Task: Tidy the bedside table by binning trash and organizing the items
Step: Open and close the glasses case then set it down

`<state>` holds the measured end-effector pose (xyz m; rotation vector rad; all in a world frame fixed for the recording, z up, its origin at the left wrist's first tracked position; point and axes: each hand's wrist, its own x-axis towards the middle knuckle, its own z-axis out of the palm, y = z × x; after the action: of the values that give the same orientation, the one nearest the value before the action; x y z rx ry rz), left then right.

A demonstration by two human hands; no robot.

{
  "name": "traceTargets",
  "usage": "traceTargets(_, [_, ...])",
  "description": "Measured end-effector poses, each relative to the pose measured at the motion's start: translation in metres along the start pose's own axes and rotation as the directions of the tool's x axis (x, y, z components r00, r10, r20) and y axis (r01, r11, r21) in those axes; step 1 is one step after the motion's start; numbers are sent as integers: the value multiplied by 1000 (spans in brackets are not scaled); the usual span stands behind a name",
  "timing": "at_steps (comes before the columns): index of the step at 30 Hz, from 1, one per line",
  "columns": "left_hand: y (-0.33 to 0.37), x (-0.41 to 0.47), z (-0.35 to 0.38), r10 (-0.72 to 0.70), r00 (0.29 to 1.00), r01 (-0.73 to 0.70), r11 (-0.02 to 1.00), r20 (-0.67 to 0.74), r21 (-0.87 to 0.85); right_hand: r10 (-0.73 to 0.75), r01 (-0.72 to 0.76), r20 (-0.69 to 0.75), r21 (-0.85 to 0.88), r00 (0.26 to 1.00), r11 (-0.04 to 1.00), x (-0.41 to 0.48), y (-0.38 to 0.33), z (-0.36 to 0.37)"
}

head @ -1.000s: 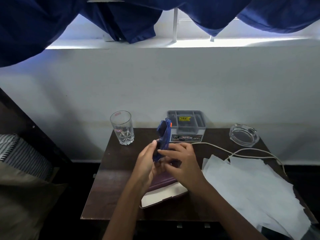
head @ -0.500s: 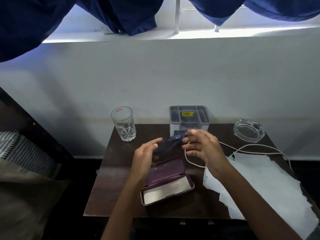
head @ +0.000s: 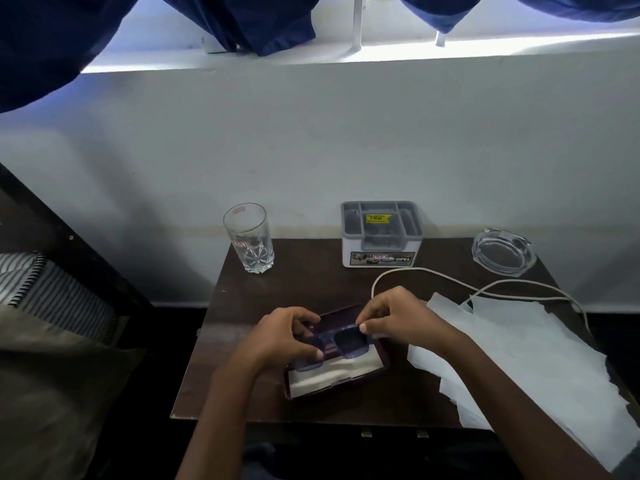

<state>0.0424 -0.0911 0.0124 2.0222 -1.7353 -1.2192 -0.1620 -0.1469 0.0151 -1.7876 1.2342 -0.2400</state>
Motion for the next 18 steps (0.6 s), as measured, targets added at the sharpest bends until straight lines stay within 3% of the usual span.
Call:
traceTargets(11, [5,1,9,-87,986,61,981,139,187,-46,77,153,-203,987,976,3,5,6])
traceTargets(18, [3,4,9,-131,990,126,987,47,96,-47,83,132,-285,990,955,4,6,6])
